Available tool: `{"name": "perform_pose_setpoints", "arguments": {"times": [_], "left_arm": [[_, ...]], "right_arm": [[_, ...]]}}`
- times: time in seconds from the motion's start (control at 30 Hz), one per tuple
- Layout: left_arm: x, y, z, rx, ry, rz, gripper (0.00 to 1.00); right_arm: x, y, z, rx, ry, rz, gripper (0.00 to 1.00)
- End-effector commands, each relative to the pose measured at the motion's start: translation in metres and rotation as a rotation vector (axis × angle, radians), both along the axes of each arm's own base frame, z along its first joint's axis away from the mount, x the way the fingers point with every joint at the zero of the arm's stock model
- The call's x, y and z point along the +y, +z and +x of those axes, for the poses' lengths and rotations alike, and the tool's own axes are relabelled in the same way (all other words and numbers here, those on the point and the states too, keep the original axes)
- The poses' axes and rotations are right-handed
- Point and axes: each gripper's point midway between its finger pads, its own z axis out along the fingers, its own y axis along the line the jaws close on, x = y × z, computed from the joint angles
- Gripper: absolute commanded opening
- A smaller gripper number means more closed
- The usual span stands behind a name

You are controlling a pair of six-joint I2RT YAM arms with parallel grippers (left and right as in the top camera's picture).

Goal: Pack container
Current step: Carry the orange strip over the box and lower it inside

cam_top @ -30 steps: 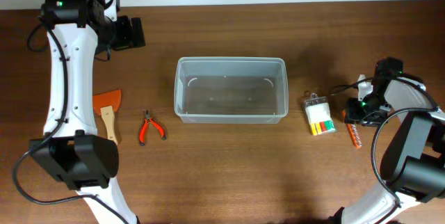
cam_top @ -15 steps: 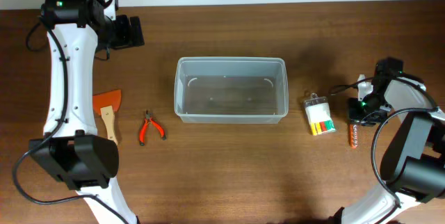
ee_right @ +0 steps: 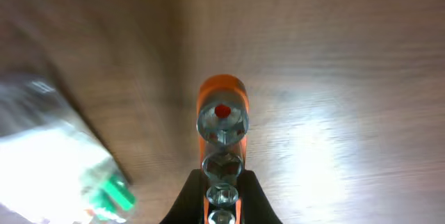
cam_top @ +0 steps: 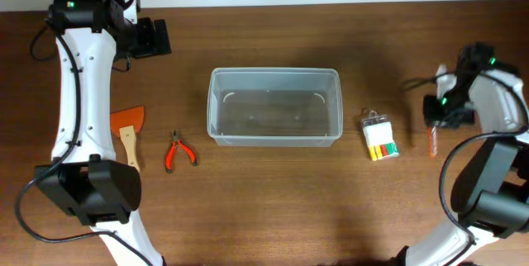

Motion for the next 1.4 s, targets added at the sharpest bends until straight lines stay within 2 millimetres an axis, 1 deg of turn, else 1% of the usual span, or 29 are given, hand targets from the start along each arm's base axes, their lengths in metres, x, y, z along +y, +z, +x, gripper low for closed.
{"name": "perform_pose_setpoints", "arguments": {"times": [0.0,0.07,0.13,0.2,0.3,0.37,0.5,0.63,0.83,0.93,1.03,1.13,1.3,1.37], "left_arm": [[0.002,0.008,0.0,-0.021,-0.001,0.012,0.99],[0.002,0.008,0.0,-0.021,-0.001,0.012,0.99],[0.002,0.008,0.0,-0.021,-0.001,0.012,0.99],[0.001,0.008,0.0,-0.021,-0.001,0.012,0.99],[0.002,0.008,0.0,-0.021,-0.001,0.012,0.99],[0.002,0.008,0.0,-0.021,-0.001,0.012,0.99],[0.002,0.008,0.0,-0.021,-0.001,0.012,0.99],[0.002,0.008,0.0,-0.021,-0.001,0.012,0.99],[0.002,0.008,0.0,-0.021,-0.001,0.012,0.99],[0.002,0.008,0.0,-0.021,-0.001,0.012,0.99],[0.002,0.008,0.0,-0.021,-0.001,0.012,0.99],[0.002,0.008,0.0,-0.021,-0.001,0.012,0.99],[0.002,0.008,0.0,-0.021,-0.001,0.012,0.99],[0.002,0.008,0.0,-0.021,-0.001,0.012,0.99]], "right_arm": [[0.009,0.051,0.037,-0.111,0.05,-0.053,0.04],[0.021,0.071,0.047,-0.141,0.078,-0.06,0.04],[0.04,0.091,0.057,-0.173,0.111,-0.063,0.04],[0.059,0.105,0.064,-0.198,0.136,-0.064,0.04],[0.096,0.123,0.072,-0.231,0.183,-0.054,0.04],[0.124,0.131,0.075,-0.252,0.214,-0.044,0.04],[0.178,0.136,0.077,-0.279,0.252,-0.011,0.04],[0.225,0.136,0.07,-0.279,0.296,0.017,0.04],[0.281,0.139,0.064,-0.318,0.325,0.062,0.04],[0.298,0.14,0.065,-0.341,0.319,0.082,0.04],[0.305,0.134,0.066,-0.332,0.285,0.095,0.04],[0.306,0.118,0.066,-0.288,0.266,0.088,0.04],[0.306,0.085,0.067,-0.208,0.266,0.066,0.04],[0.306,0.074,0.068,-0.185,0.266,0.06,0.04]]}}
